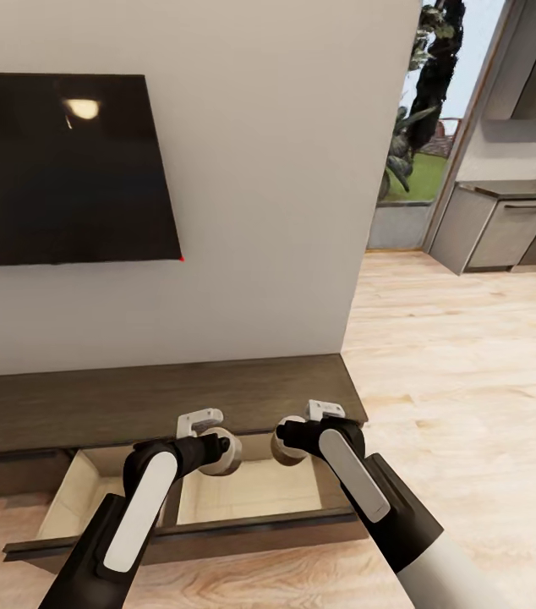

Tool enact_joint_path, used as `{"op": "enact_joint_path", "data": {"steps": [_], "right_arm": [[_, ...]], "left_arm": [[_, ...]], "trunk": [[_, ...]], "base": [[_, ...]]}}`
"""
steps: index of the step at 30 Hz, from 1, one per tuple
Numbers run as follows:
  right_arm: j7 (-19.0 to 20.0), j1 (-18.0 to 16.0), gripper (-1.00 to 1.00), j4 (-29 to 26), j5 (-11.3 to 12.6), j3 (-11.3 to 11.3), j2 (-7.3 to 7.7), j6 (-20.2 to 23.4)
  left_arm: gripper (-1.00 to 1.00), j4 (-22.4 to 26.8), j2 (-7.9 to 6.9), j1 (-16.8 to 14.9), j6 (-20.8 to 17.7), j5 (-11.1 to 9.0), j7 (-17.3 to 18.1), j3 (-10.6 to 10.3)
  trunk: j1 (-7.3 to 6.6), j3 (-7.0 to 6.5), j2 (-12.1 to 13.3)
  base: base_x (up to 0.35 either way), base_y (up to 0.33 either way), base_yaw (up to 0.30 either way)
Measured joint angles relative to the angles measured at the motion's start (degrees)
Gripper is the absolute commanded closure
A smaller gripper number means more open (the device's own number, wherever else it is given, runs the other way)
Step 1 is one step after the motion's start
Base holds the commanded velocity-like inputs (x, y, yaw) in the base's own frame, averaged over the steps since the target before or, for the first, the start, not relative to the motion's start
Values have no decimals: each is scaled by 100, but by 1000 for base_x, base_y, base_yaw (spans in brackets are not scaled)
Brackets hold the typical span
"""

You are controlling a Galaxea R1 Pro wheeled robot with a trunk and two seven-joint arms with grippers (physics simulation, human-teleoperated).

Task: Place each of the two pumpkins and all three candles from the living room inside a cabinet in the living room (use any cabinet), then make sure every cabinet is closed, and position the cauldron so it is next to a table in the living room.

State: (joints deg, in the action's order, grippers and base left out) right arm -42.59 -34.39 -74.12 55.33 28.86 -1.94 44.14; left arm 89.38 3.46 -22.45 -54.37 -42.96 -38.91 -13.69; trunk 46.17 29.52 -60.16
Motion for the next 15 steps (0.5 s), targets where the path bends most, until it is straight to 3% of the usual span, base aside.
{"op": "enact_joint_path", "data": {"steps": [10,15], "right_arm": [[3,0,100,13,-4,0,0,2],[3,0,100,18,-5,0,0,4]], "left_arm": [[100,3,15,0,-2,1,18,0],[100,3,29,0,-2,0,21,0]], "trunk": [[2,0,0],[111,89,-199]], "base": [[41,0,0],[0,0,0]]}}
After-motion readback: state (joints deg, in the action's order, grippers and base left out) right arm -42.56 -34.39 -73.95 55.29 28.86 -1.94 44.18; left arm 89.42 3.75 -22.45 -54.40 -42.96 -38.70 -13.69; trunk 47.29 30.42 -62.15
